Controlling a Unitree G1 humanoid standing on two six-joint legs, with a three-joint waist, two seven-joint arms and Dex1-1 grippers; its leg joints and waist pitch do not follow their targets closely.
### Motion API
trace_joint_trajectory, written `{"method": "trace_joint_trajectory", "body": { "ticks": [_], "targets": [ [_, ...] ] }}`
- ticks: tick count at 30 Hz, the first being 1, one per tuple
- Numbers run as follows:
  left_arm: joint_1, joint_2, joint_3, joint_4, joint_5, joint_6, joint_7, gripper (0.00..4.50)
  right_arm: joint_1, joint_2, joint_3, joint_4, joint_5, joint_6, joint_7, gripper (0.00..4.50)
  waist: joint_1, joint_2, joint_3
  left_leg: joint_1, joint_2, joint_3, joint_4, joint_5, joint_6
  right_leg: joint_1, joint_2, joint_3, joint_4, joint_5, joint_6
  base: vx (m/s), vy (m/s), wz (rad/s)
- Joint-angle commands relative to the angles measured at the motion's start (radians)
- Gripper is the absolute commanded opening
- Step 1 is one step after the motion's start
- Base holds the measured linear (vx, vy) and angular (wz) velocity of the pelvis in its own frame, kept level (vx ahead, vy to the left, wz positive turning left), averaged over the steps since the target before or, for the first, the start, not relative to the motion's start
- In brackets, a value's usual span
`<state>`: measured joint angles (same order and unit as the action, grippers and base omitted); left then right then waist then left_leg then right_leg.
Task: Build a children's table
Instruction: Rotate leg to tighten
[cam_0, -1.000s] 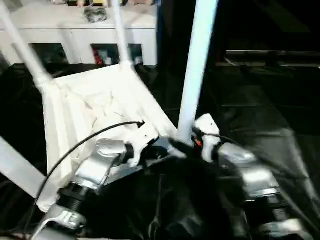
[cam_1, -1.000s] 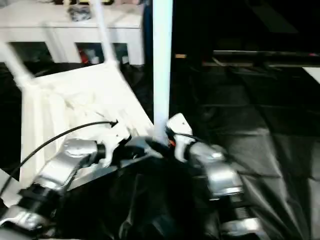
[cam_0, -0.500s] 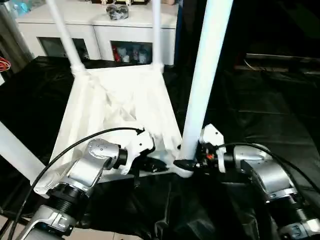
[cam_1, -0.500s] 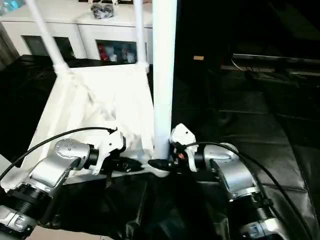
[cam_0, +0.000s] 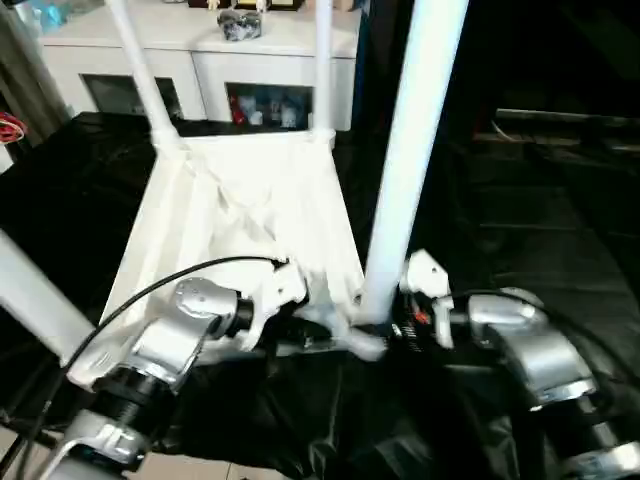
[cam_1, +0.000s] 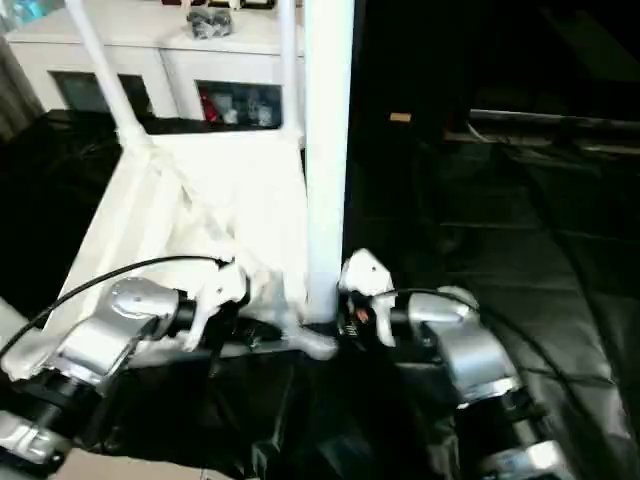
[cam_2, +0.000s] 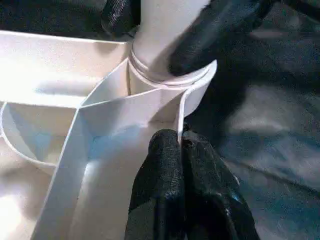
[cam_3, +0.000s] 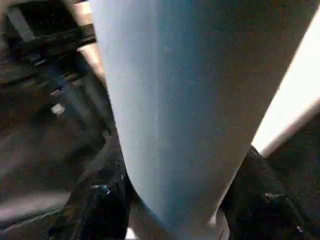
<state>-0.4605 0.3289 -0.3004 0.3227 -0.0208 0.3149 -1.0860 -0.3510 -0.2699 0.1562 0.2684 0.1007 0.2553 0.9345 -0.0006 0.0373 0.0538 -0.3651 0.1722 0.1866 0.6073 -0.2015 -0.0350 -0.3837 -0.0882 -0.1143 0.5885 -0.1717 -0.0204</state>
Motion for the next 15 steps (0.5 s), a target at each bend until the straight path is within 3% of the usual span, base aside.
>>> {"method": "trace_joint_trajectory", "body": {
  "ticks": [1,3,6,7,9,10,12,13,15],
  "targets": [
    [-0.039,-0.05,0.025,-0.054,-0.016,0.008,0.076,0.0,0.025,0.062,0.069,0.025,0.007,0.027,-0.016,1.98,-0.006,-0.01,-0.056,0.006,0.063,-0.037,-0.081,-0.287,0.018,0.04,-0.079,0.062,-0.088,-0.435,-0.164,0.0,0.0,0.0],
    [-0.034,-0.075,0.032,-0.075,-0.003,0.044,0.134,0.0,0.037,0.11,0.061,0.027,-0.007,0.023,-0.1,1.98,-0.015,-0.01,-0.055,0.008,0.063,-0.037,-0.081,-0.296,0.015,0.034,-0.08,0.063,-0.093,-0.463,-0.153,0.0,0.0,0.0],
    [-0.032,-0.144,0.059,-0.088,0.037,0.112,0.301,0.0,0.032,0.211,0.052,0.083,-0.071,0.017,-0.292,1.96,-0.031,-0.009,-0.053,0.0,0.059,-0.044,-0.081,-0.312,0.011,0.038,-0.079,0.055,-0.098,-0.519,-0.127,0.0,0.0,0.0],
    [-0.034,-0.159,0.064,-0.084,0.047,0.12,0.336,0.0,0.023,0.237,0.044,0.108,-0.084,0.023,-0.347,1.96,-0.041,-0.007,-0.051,0.002,0.058,-0.045,-0.081,-0.332,0.002,0.031,-0.079,0.052,-0.103,-0.543,-0.12,0.0,0.0,0.0],
    [-0.036,-0.173,0.068,-0.08,0.055,0.123,0.366,0.0,0.008,0.262,0.032,0.137,-0.098,0.026,-0.408,1.96,-0.045,-0.005,-0.053,0.005,0.058,-0.049,-0.08,-0.347,0.0,0.032,-0.08,0.05,-0.107,-0.546,-0.114,0.0,0.0,0.0],
    [-0.043,-0.195,0.075,-0.067,0.064,0.122,0.415,0.0,-0.029,0.306,0.007,0.196,-0.106,0.02,-0.505,1.96,-0.06,-0.004,-0.055,-0.001,0.058,-0.052,-0.082,-0.353,0.002,0.033,-0.079,0.049,-0.103,-0.516,-0.121,0.0,0.0,0.0],
    [-0.045,-0.206,0.078,-0.059,0.067,0.111,0.439,0.0,-0.054,0.334,-0.002,0.228,-0.1,-0.008,-0.534,1.96,-0.074,-0.004,-0.054,-0.001,0.056,-0.055,-0.081,-0.375,0.003,0.033,-0.079,0.045,-0.105,-0.519,-0.122,0.0,0.0,0.0],
    [-0.044,-0.207,0.078,-0.059,0.065,0.107,0.439,0.0,-0.059,0.339,-0.003,0.232,-0.099,-0.019,-0.536,2.51,-0.075,-0.004,-0.054,0.001,0.055,-0.054,-0.081,-0.379,0.005,0.032,-0.079,0.045,-0.107,-0.517,-0.122,0.0,0.0,0.0],
    [-0.036,-0.2,0.065,-0.069,0.057,0.093,0.406,0.0,-0.07,0.355,-0.025,0.232,-0.062,-0.014,-0.494,2.65,-0.076,-0.005,-0.059,-0.002,0.057,-0.052,-0.081,-0.345,0.022,0.037,-0.08,0.051,-0.103,-0.446,-0.14,0.0,0.0,0.0]
  ]
}}
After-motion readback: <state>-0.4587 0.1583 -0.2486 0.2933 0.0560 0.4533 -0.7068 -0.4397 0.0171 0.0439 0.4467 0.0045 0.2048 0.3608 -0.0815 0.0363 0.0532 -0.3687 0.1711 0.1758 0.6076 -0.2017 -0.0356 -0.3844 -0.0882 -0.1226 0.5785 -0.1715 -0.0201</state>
